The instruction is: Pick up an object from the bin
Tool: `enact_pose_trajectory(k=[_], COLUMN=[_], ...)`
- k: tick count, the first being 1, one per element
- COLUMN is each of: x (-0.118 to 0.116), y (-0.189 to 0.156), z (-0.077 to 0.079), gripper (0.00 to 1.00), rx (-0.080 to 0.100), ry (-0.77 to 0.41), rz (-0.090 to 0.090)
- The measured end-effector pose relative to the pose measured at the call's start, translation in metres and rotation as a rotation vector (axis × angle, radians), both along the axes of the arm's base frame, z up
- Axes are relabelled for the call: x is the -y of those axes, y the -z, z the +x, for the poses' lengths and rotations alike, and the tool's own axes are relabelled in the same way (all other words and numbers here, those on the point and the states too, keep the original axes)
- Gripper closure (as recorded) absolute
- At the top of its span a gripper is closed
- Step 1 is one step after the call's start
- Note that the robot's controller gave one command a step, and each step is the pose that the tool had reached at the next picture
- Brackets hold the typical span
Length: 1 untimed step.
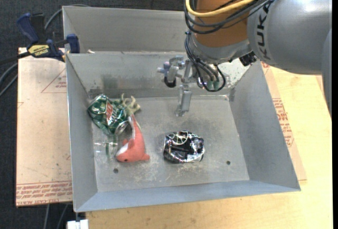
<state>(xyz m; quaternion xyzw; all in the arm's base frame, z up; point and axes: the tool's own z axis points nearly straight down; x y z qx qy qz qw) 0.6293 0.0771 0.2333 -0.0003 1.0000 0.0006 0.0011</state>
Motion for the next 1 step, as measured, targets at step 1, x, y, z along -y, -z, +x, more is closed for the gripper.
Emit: enact_pose_trajectory(k=[1], x=[0.0404], y=[0.0621], z=[-0.0174], gripper=[0.00], rx=[-0.012], ry=[-0.079], rz=[-0.001])
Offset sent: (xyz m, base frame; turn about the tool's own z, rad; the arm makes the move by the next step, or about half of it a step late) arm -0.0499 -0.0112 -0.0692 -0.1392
